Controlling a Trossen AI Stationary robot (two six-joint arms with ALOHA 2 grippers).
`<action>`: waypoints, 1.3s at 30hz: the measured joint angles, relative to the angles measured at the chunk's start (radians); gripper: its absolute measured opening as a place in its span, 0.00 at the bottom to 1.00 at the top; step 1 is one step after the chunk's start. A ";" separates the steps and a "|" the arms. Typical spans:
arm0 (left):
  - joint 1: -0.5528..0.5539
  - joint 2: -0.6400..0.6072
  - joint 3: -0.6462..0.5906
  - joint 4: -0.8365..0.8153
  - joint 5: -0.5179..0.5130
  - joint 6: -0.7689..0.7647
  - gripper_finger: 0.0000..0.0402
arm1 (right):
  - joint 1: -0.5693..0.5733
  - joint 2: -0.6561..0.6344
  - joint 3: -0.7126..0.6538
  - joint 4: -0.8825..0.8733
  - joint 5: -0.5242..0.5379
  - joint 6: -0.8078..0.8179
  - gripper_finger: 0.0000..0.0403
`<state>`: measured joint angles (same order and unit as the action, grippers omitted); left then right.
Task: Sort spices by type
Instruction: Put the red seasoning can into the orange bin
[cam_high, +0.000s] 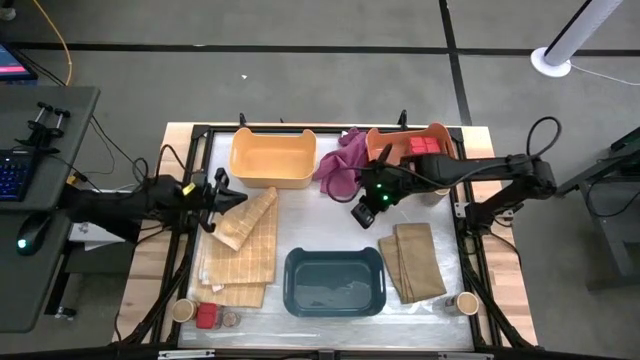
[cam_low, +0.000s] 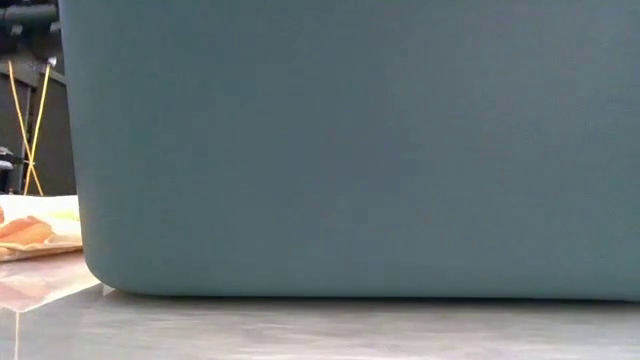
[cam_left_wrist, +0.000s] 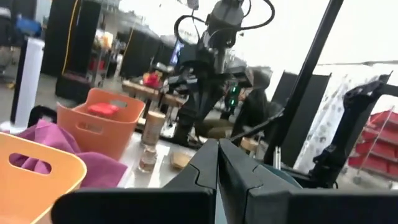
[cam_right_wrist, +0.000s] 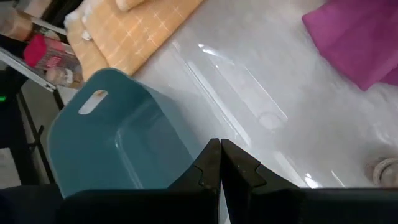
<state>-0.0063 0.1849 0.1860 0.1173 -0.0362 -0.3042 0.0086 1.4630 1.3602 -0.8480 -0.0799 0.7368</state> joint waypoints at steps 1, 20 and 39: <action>0.000 0.041 0.050 -0.041 0.002 0.002 0.00 | -0.001 -0.002 0.000 0.008 0.000 0.000 0.00; -0.356 0.855 0.890 -1.225 0.235 0.108 0.00 | -0.024 -0.115 0.000 -0.118 0.053 -0.262 0.00; -0.881 1.233 0.903 -0.913 0.320 -0.538 0.00 | -0.015 -0.115 0.000 -0.112 -0.008 -0.448 0.00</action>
<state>-0.8873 1.4178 1.0885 -0.7959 0.2834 -0.8420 -0.0068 1.3483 1.3602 -0.9596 -0.0883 0.2888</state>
